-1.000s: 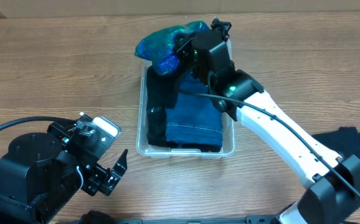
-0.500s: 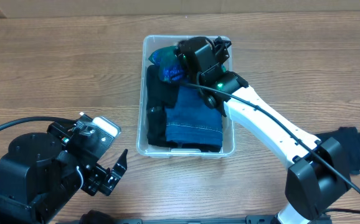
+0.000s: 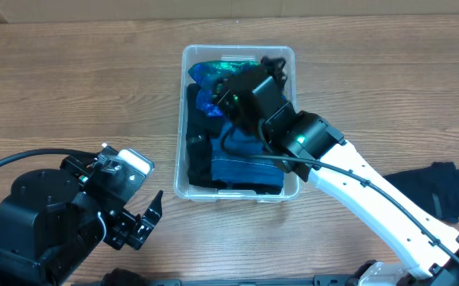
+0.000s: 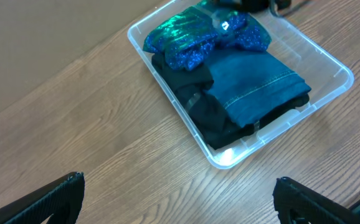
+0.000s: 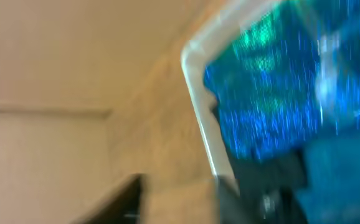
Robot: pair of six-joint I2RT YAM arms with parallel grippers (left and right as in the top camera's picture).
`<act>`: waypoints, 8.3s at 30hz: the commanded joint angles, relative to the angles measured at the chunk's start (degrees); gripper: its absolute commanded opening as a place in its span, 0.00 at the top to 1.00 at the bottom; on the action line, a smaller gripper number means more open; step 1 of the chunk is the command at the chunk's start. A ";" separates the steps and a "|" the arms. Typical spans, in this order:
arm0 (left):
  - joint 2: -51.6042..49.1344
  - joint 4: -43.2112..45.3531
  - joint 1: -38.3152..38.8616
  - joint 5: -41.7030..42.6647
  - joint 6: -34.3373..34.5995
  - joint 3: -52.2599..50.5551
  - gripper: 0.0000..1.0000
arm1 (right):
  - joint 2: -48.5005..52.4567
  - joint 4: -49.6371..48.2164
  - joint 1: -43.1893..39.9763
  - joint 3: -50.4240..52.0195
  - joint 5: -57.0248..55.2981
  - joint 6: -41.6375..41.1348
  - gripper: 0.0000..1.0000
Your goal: Pack container
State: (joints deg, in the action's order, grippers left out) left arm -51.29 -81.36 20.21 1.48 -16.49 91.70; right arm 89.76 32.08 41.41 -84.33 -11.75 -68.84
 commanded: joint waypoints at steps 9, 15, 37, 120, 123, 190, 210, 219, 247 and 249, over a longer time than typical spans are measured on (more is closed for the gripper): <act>0.02 0.13 -0.35 -0.39 0.83 -0.07 0.00 | 16.90 -3.91 -6.23 -1.14 6.08 6.29 0.96; 0.02 0.13 -0.35 -0.39 0.85 -0.07 0.00 | 15.39 1.25 -6.78 -1.31 12.37 8.35 0.96; 0.02 0.13 -0.35 -0.39 0.83 -0.07 0.00 | -41.11 46.23 -61.07 10.93 8.72 34.49 0.96; 0.02 0.13 -0.35 -0.39 0.85 -0.07 0.00 | -5.35 3.15 -21.29 20.13 62.93 62.86 0.96; 0.02 0.13 -0.35 -0.39 0.83 -0.07 0.00 | -1.77 11.13 -17.16 14.82 54.82 69.94 0.96; 0.02 0.13 -0.35 -0.39 0.85 -0.04 0.00 | -30.01 53.51 -17.07 -14.32 4.96 55.76 0.96; 0.02 0.13 -0.35 -0.39 0.83 -0.04 0.00 | -59.25 56.35 -17.05 13.14 17.42 46.27 0.00; 0.02 0.13 -0.35 -0.39 0.83 -0.04 0.00 | -66.58 17.73 -29.05 41.13 16.96 74.23 0.00; 0.02 0.13 -0.35 -0.39 0.85 -0.07 0.00 | -89.59 -6.32 -33.40 76.91 7.54 80.85 0.00; 0.02 0.13 -0.35 -0.39 0.85 -0.04 0.00 | -89.59 -6.32 -33.40 76.91 7.54 80.85 0.00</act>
State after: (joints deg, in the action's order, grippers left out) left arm -51.40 -81.38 20.14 1.28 -16.49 91.53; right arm 0.84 26.15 8.25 -7.86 -3.42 12.27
